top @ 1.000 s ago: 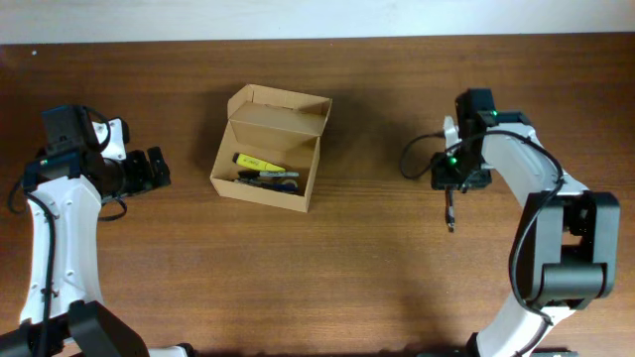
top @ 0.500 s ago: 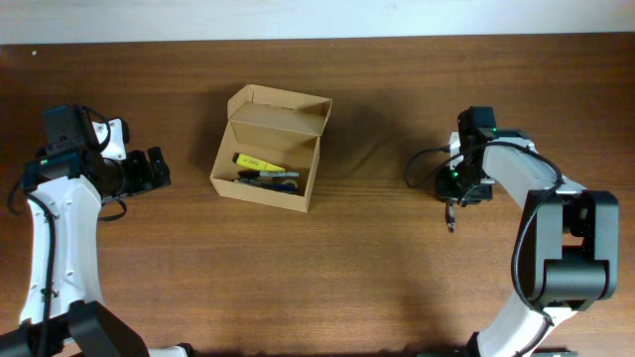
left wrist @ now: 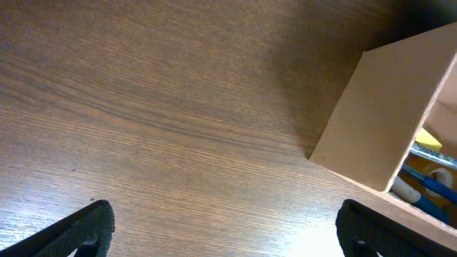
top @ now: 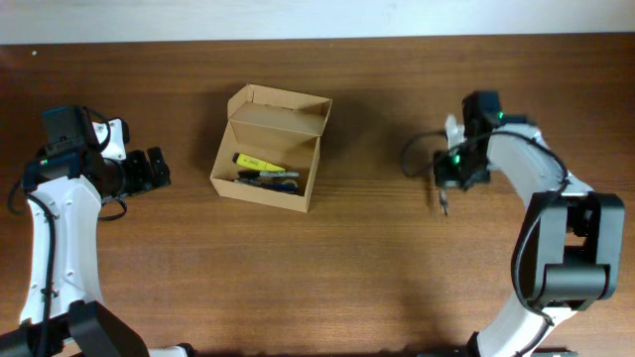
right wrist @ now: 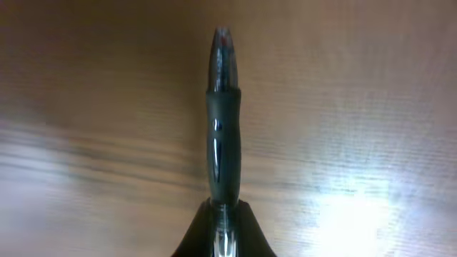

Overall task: Pack container
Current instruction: 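Grasp the last black marker with the right gripper, then place the black marker into the box and release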

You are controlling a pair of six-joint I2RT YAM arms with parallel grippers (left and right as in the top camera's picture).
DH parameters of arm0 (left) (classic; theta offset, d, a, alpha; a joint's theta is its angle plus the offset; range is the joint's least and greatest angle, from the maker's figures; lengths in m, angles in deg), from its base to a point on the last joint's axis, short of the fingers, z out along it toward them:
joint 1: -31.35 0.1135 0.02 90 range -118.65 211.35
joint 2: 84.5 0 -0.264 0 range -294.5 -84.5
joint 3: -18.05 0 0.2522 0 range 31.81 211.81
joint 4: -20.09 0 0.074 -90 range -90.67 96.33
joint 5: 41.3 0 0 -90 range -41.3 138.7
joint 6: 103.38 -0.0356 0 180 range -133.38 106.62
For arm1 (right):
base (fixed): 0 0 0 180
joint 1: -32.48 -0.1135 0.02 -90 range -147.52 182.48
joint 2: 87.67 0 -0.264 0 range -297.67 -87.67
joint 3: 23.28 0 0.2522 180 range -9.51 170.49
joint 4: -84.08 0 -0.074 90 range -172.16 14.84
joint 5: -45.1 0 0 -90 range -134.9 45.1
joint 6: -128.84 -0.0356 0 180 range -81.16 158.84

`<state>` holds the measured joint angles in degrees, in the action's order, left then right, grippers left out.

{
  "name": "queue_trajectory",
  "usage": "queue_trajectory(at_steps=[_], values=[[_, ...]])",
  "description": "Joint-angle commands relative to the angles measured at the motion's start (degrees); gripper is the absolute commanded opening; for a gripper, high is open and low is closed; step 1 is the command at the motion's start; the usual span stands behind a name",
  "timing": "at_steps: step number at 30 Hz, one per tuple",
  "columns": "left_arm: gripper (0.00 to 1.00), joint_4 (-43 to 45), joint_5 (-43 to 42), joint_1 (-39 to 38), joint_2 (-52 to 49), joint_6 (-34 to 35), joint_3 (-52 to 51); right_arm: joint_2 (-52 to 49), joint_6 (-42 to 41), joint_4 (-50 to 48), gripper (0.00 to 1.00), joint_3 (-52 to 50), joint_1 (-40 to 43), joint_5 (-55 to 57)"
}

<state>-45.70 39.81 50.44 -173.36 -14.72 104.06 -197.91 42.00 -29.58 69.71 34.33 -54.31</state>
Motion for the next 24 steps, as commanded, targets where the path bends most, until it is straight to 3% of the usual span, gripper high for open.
queue_trajectory(at_steps=[1,9,16,24], values=[[1.00,0.04,-0.74,0.20,-0.17,-1.09,-0.20,1.60,6.49,3.56,0.04,11.45,-3.37,-7.91],[1.00,0.02,-0.74,0.20,-0.17,-1.09,-0.20,1.60,20.85,10.67,0.04,27.98,-18.29,-8.13],[1.00,0.02,-0.74,0.20,-0.17,-1.09,-0.20,-0.98,28.65,4.90,0.04,28.13,-31.58,-7.98],[1.00,0.02,-0.74,0.20,-0.17,-1.09,-0.20,-8.07,30.99,2.91,0.04,28.13,-38.29,-7.96]])
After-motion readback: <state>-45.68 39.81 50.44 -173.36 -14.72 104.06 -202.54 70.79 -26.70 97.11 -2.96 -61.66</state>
